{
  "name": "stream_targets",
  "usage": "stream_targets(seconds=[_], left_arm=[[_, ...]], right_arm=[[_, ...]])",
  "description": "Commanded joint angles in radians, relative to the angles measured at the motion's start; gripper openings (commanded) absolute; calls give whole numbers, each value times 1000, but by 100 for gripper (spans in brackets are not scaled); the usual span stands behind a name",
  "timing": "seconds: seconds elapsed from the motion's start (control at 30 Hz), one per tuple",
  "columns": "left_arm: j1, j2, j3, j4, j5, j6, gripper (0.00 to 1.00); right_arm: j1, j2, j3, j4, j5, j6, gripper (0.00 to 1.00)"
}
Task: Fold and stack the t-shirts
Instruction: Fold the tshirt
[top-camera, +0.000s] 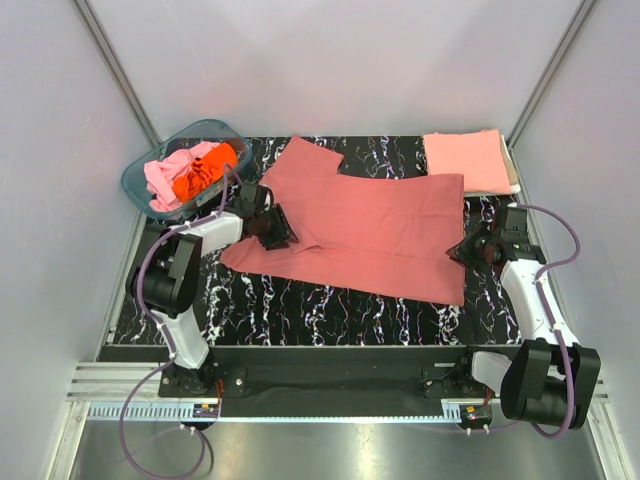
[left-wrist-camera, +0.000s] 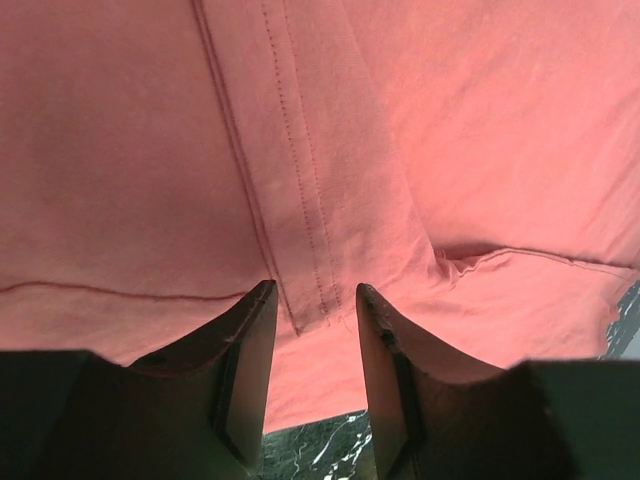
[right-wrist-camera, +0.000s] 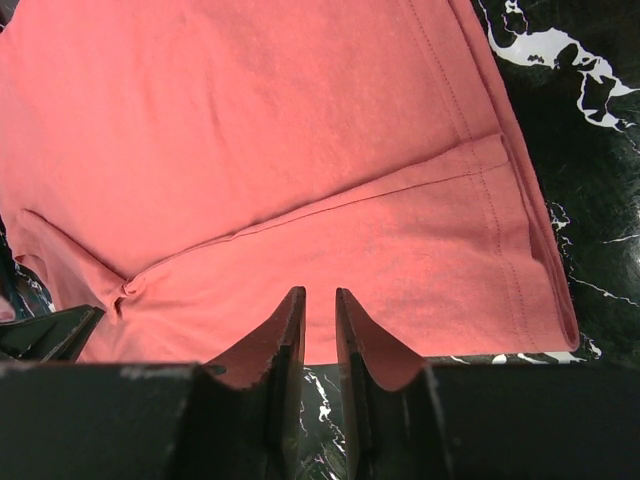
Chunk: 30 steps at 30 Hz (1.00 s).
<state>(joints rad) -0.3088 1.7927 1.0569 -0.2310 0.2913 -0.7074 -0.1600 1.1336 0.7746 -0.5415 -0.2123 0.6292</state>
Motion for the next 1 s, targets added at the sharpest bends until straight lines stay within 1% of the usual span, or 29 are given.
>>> stream_targets(seconds=[0.0, 0.23, 0.27, 0.33, 0.37, 0.47, 0.6, 0.7, 0.83, 0.97], left_arm=[[-9, 19, 46, 32, -14, -4, 41], [-13, 47, 60, 27, -17, -12, 38], [-15, 48, 64, 27, -17, -10, 36], [-16, 50, 69, 24, -15, -9, 32], [-18, 51, 75, 24, -12, -9, 28], [-19, 57, 84, 24, -4, -9, 22], [-26, 65, 92, 25, 2, -10, 8], [-30, 63, 100, 35, 12, -9, 0], [-36, 65, 132, 42, 23, -3, 0], [-42, 94, 221, 53, 52, 23, 0]], right_arm=[[-4, 2, 32, 37, -16, -8, 25], [-4, 2, 35, 38, -16, -14, 25], [-4, -1, 35, 38, -16, -14, 25], [-4, -6, 31, 37, -13, -11, 25], [-4, -9, 29, 37, -13, -11, 25], [-4, -11, 25, 37, -15, -11, 25], [-4, -8, 18, 38, -13, -13, 25], [-4, -9, 14, 38, -10, -13, 26], [-4, -9, 12, 38, -7, -14, 25], [-4, -6, 15, 40, -6, -14, 26]])
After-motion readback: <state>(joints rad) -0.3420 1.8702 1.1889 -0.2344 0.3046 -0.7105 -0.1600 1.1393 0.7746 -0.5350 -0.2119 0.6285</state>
